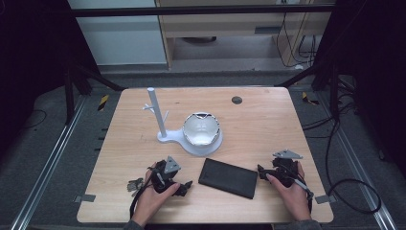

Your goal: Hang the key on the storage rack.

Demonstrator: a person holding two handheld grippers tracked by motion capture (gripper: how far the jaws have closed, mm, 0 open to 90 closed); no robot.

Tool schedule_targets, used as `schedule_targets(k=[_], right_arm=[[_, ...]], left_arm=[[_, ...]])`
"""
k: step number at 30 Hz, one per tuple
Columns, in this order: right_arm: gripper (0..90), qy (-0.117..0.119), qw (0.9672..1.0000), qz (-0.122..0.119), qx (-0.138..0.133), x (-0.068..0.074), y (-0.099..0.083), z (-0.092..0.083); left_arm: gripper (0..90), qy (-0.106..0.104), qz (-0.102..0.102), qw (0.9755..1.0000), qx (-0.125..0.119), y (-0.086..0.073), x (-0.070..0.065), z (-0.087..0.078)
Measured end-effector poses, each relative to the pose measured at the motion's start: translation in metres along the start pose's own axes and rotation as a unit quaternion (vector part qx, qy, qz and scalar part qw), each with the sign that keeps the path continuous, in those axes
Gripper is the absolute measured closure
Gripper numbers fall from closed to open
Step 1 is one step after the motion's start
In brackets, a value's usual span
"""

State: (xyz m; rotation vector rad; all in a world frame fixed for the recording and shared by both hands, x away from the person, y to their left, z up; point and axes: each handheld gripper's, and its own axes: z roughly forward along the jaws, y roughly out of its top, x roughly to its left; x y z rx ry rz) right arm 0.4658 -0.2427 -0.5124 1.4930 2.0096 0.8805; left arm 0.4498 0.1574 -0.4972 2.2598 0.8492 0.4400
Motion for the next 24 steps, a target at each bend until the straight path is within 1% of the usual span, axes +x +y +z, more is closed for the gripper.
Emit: schedule_targets(k=[1,2,3,4,6,7,9,10,11,12,13,14,15,17,18,19,20,21,23,24], right_arm=[[6.6,0.000,1.0000,0.000,0.000,0.000,0.000,0.000],[6.3,0.001,1.0000,0.000,0.000,0.000,0.000,0.000],[6.3,0.001,1.0000,0.000,0.000,0.000,0.000,0.000],[6.3,0.001,1.0000,-0.001,0.000,0.000,0.000,0.000],[6.3,0.001,1.0000,-0.001,0.000,0.000,0.000,0.000],[6.3,0.001,1.0000,-0.001,0.001,0.000,0.000,0.000],[6.0,0.001,1.0000,0.000,0.001,0.000,0.000,0.000],[6.0,0.001,1.0000,0.000,0.001,0.000,0.000,0.000],[6.0,0.002,1.0000,-0.001,0.002,0.000,0.000,0.000],[6.0,0.004,1.0000,0.000,0.001,0.001,0.000,0.000],[6.0,0.004,1.0000,0.000,0.001,0.001,0.000,0.000],[6.0,0.006,1.0000,-0.002,0.002,0.001,-0.001,-0.001],[6.0,0.006,1.0000,-0.002,0.002,0.001,-0.001,-0.001],[5.9,0.008,1.0000,-0.001,0.001,0.001,-0.001,-0.002],[5.6,0.008,1.0000,-0.001,0.002,0.001,-0.001,-0.002],[5.6,0.009,1.0000,-0.001,0.002,0.001,-0.001,-0.002],[5.6,0.008,1.0000,-0.003,0.003,0.001,-0.001,-0.002],[5.6,0.008,1.0000,-0.003,0.003,0.001,-0.001,-0.002],[5.7,0.007,1.0000,-0.004,0.001,0.001,-0.002,-0.002],[5.7,0.010,0.9999,-0.004,0.001,0.001,-0.002,-0.002]], left_arm=[[6.1,0.000,0.000,1.0000,0.000,0.000,0.000,0.000],[6.0,-0.005,0.012,0.9999,0.010,0.004,0.001,-0.004],[6.1,-0.005,0.012,0.9999,0.010,0.004,0.001,-0.004],[6.1,-0.011,0.008,0.9999,0.007,0.006,0.002,-0.007],[6.3,-0.010,0.005,0.9999,0.007,0.011,0.006,-0.014],[6.6,-0.006,0.007,0.9999,0.008,0.014,0.009,-0.018],[7.4,-0.001,0.003,1.0000,0.009,0.016,0.016,-0.026],[7.4,0.003,-0.002,0.9999,0.017,0.018,0.024,-0.034],[7.4,0.010,-0.003,0.9997,0.020,0.018,0.028,-0.038],[7.3,0.017,-0.002,0.9996,0.022,0.018,0.032,-0.044],[7.1,0.017,-0.002,0.9996,0.022,0.018,0.032,-0.044],[6.8,0.031,0.002,0.9993,0.021,0.018,0.037,-0.056],[6.6,0.031,0.002,0.9993,0.021,0.018,0.037,-0.056],[6.2,0.042,0.012,0.9987,0.027,0.016,0.042,-0.068],[5.6,0.054,0.021,0.9976,0.038,0.012,0.046,-0.080],[5.6,0.057,0.022,0.9971,0.046,0.009,0.049,-0.084],[5.5,0.057,0.022,0.9971,0.046,0.009,0.049,-0.084],[5.5,0.059,0.019,0.9966,0.055,0.005,0.053,-0.087],[5.5,0.052,0.008,0.9961,0.070,-0.003,0.059,-0.094],[5.8,0.041,-0.005,0.9964,0.074,-0.013,0.064,-0.101]])
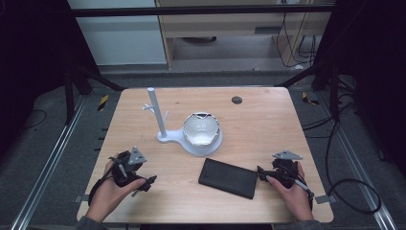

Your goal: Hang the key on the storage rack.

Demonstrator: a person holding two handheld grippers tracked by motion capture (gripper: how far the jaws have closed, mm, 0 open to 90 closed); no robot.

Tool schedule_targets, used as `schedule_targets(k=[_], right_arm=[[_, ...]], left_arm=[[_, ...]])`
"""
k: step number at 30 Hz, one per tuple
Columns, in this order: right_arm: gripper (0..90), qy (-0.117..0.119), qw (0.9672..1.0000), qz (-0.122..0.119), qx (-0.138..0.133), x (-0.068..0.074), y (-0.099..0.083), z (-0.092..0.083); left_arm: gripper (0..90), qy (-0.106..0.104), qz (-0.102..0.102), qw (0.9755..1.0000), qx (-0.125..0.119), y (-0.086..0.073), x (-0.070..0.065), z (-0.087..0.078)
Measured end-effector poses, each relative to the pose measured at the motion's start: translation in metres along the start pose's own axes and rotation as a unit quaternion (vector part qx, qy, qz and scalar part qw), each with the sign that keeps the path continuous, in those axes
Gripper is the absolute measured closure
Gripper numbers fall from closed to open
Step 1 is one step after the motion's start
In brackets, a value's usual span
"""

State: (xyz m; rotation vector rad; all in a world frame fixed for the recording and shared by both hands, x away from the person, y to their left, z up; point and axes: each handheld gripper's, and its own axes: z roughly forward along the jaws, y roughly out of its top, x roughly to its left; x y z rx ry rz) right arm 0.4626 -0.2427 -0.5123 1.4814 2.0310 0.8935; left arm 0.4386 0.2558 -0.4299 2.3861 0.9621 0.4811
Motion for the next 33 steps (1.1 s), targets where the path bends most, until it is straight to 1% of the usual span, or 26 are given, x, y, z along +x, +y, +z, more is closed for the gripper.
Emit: schedule_targets(k=[2,3,4,5,6,8,11,15,16,17,18,19,20,21,22,23,24,25,26,27,28,29,30,31,33], right_arm=[[5.7,-0.002,1.0000,0.000,0.001,0.000,-0.001,-0.001],[5.7,-0.002,1.0000,0.000,0.001,0.000,-0.001,-0.001],[5.7,-0.001,1.0000,0.000,0.000,0.001,-0.003,-0.003],[5.7,-0.001,1.0000,0.000,0.000,0.001,-0.003,-0.003],[5.7,0.000,1.0000,0.000,0.000,0.002,-0.004,-0.004],[5.7,0.002,1.0000,-0.002,0.001,0.003,-0.006,-0.006],[5.7,0.002,1.0000,-0.002,0.001,0.004,-0.007,-0.008],[5.6,0.002,1.0000,-0.001,0.001,0.004,-0.007,-0.008],[5.6,0.002,1.0000,0.000,0.001,0.004,-0.007,-0.008],[5.6,0.002,1.0000,-0.001,0.001,0.004,-0.007,-0.008],[5.6,0.002,1.0000,-0.001,0.001,0.004,-0.007,-0.008],[5.6,0.002,1.0000,-0.001,0.001,0.004,-0.007,-0.008],[5.6,0.002,1.0000,-0.001,0.001,0.004,-0.007,-0.008],[5.6,0.002,1.0000,-0.001,0.001,0.004,-0.007,-0.008],[5.6,0.002,1.0000,-0.001,0.001,0.004,-0.007,-0.008],[5.6,0.002,1.0000,-0.001,0.001,0.004,-0.007,-0.008],[5.6,0.002,1.0000,-0.001,0.001,0.004,-0.007,-0.008],[5.6,0.002,1.0000,-0.002,0.001,0.004,-0.008,-0.008],[5.6,0.002,1.0000,-0.002,0.001,0.004,-0.008,-0.008],[5.6,0.001,1.0000,-0.004,0.001,0.004,-0.008,-0.008],[5.6,0.001,1.0000,-0.003,0.001,0.004,-0.008,-0.008],[5.6,0.001,1.0000,-0.004,0.001,0.004,-0.008,-0.008],[5.6,0.002,1.0000,-0.002,0.001,0.004,-0.008,-0.008],[5.6,0.001,1.0000,-0.004,0.001,0.004,-0.008,-0.008],[5.6,0.001,1.0000,-0.004,0.001,0.004,-0.008,-0.008]], left_arm=[[6.1,0.006,-0.004,0.9999,0.007,-0.010,0.003,-0.003],[6.1,0.006,-0.004,0.9999,0.007,-0.010,0.003,-0.003],[6.2,0.010,-0.012,0.9999,0.004,-0.019,0.007,-0.005],[6.2,0.010,-0.012,0.9999,0.004,-0.019,0.007,-0.005],[6.2,0.009,-0.018,0.9998,0.000,-0.022,0.010,-0.006],[6.2,0.006,-0.022,0.9997,-0.007,-0.028,0.017,-0.013],[5.6,0.006,-0.021,0.9997,-0.012,-0.031,0.018,-0.016],[6.4,0.009,-0.018,0.9998,0.002,-0.036,0.018,-0.017],[10.2,0.003,-0.016,0.9999,0.007,-0.037,0.017,-0.018],[13.3,0.003,-0.016,0.9999,0.007,-0.037,0.017,-0.018],[16.7,-0.004,-0.005,0.9998,0.021,-0.037,0.014,-0.018],[19.3,-0.004,-0.005,0.9998,0.021,-0.037,0.014,-0.018],[19.3,-0.007,-0.002,0.9996,0.029,-0.036,0.013,-0.017],[22.9,-0.010,0.000,0.9992,0.038,-0.036,0.012,-0.015],[27.9,-0.016,0.007,0.9981,0.059,-0.036,0.010,-0.011],[31.1,-0.016,0.007,0.9981,0.059,-0.036,0.010,-0.011],[36.4,-0.018,0.009,0.9973,0.071,-0.036,0.010,-0.009],[38.4,-0.011,0.015,0.9967,0.079,-0.036,0.010,-0.006],[41.0,-0.011,0.015,0.9967,0.079,-0.036,0.010,-0.006],[41.0,-0.011,0.017,0.9968,0.078,-0.036,0.011,-0.005],[44.4,-0.014,0.022,0.9967,0.077,-0.036,0.011,-0.004],[45.3,-0.018,0.029,0.9967,0.074,-0.036,0.012,-0.004],[46.6,-0.017,0.039,0.9956,0.084,-0.036,0.012,-0.003],[46.8,-0.013,0.044,0.9953,0.085,-0.036,0.013,-0.003],[46.6,-0.009,0.046,0.9952,0.087,-0.036,0.013,-0.003]])
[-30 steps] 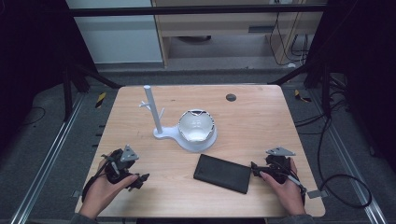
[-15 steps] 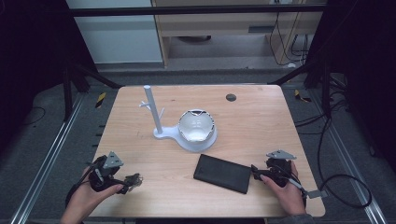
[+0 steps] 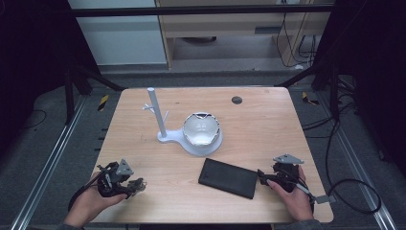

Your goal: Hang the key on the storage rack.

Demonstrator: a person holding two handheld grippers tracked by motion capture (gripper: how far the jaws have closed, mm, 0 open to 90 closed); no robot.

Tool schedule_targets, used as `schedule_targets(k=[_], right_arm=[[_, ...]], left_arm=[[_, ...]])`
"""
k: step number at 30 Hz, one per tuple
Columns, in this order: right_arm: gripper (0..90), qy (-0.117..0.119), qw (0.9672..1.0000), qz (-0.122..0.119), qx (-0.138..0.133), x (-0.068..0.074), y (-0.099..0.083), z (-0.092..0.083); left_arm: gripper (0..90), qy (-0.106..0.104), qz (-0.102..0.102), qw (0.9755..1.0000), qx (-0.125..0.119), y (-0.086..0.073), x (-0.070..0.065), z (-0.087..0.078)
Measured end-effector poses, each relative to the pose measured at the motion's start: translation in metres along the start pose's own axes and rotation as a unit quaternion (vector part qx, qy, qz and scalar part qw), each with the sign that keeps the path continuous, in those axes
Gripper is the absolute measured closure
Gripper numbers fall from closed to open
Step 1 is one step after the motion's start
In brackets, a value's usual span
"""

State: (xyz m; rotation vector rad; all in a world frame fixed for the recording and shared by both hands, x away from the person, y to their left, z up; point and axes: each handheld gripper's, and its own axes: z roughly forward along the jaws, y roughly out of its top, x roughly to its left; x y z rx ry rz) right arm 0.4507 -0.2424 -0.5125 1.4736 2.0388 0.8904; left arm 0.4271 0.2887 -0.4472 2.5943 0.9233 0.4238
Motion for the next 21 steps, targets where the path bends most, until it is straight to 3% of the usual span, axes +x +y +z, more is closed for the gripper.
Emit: schedule_targets(k=[4,10,16,21], right_arm=[[5.6,0.001,1.0000,0.001,0.000,0.000,0.000,0.000],[5.6,0.001,1.0000,0.001,0.000,0.000,0.000,0.000],[5.6,0.000,1.0000,0.001,-0.001,0.000,0.000,0.000],[5.6,0.000,1.0000,0.000,0.000,0.000,0.000,0.000]], left_arm=[[38.9,0.002,-0.002,1.0000,0.001,-0.002,0.000,0.001],[17.9,-0.007,-0.008,0.9999,0.011,-0.002,0.003,0.011],[18.2,-0.032,0.009,0.9991,0.025,-0.001,0.004,0.022],[21.1,-0.044,0.006,0.9988,0.021,0.000,0.005,0.027]])
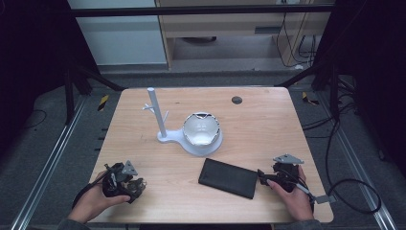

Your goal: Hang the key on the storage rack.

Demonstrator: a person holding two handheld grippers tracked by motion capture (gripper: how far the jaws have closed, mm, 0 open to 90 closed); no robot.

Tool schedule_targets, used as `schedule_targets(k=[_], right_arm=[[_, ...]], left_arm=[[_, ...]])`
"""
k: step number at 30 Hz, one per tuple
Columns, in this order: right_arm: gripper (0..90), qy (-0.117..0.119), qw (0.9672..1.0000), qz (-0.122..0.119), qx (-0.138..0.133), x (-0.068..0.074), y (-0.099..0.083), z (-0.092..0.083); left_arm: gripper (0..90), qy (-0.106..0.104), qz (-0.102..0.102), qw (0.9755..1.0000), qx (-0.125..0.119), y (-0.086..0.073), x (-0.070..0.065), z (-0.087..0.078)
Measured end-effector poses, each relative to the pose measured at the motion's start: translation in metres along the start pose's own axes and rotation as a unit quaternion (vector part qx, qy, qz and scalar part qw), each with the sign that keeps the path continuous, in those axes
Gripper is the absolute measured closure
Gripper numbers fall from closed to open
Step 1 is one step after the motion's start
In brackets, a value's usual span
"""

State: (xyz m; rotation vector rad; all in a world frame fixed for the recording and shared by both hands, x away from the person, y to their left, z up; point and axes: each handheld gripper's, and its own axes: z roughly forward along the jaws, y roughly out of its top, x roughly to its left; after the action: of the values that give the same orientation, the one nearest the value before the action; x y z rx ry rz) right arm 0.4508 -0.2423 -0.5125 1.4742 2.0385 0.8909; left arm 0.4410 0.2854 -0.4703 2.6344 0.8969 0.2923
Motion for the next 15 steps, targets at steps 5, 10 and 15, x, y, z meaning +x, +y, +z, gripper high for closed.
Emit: schedule_targets(k=[5,10,15], right_arm=[[5.6,0.001,1.0000,0.001,0.000,0.000,0.000,0.000],[5.5,-0.001,1.0000,-0.001,-0.001,0.000,0.000,0.000],[5.5,0.000,1.0000,0.001,-0.001,0.000,0.000,0.000]], left_arm=[[27.9,-0.014,-0.006,0.9999,0.005,0.001,0.002,0.004],[37.5,-0.013,-0.017,0.9997,0.012,0.002,-0.004,0.001],[51.4,-0.020,-0.008,0.9994,0.029,0.005,-0.016,-0.002]])
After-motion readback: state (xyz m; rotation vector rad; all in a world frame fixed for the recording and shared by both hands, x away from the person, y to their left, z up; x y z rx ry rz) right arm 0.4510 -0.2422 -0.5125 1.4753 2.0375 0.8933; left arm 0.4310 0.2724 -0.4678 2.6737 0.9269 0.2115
